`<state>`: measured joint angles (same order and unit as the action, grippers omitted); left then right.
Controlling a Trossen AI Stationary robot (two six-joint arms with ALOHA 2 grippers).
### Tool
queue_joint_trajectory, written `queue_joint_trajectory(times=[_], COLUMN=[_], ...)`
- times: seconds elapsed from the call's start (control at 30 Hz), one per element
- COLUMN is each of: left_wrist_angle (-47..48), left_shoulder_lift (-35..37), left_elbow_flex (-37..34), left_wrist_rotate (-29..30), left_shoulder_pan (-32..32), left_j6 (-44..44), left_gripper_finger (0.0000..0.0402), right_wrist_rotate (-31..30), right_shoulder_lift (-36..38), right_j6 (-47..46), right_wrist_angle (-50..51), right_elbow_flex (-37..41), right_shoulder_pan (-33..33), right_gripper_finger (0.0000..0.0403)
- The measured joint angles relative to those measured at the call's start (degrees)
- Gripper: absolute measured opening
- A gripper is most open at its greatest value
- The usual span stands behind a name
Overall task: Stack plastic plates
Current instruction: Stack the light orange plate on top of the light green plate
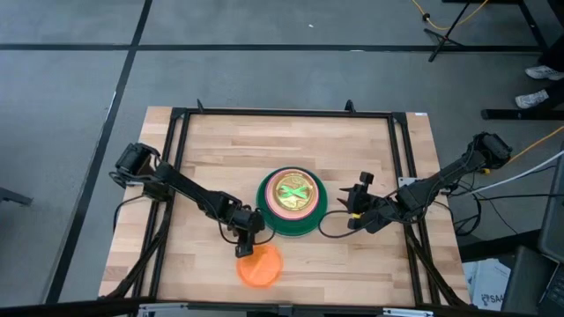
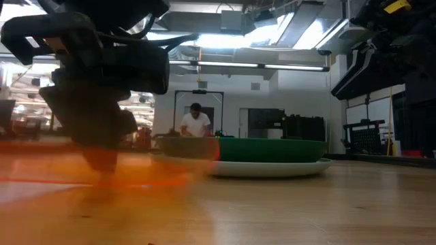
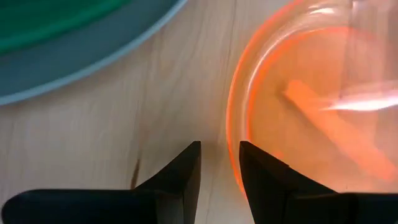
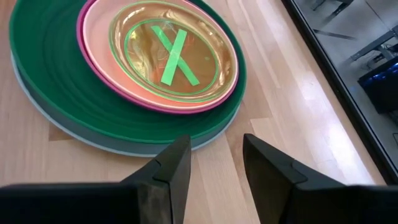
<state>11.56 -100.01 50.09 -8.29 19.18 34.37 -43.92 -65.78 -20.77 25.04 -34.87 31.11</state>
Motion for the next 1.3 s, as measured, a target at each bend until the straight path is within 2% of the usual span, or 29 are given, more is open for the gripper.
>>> queue_joint_trajectory(times=[0.47,0.77,1.3], left_wrist_angle=[0.84,4.94,15.1], left_shoulder_lift=[-0.02,0.13,3.26], left_elbow_flex=[0.04,0.22,-0.02], left_wrist_rotate=[1.8,5.48,9.0], left_shoulder_pan=[-0.57,-0.61,-1.95], left_j6=[-1.75,-3.34,-3.12], left_gripper_finger=[0.0105,0.0105,0.0095], right_wrist_rotate=[-0.58,-2.98,-2.58], right_shoulder_lift=[0.0,0.0,-0.04], right_j6=[-0.42,-0.41,-0.4], right_wrist_angle=[-0.09,-0.09,-0.95], right_elbow_flex=[0.0,0.0,0.0], right_shoulder_pan=[-0.01,-0.02,-0.02], right_gripper_finger=[0.0138,0.0138,0.0138])
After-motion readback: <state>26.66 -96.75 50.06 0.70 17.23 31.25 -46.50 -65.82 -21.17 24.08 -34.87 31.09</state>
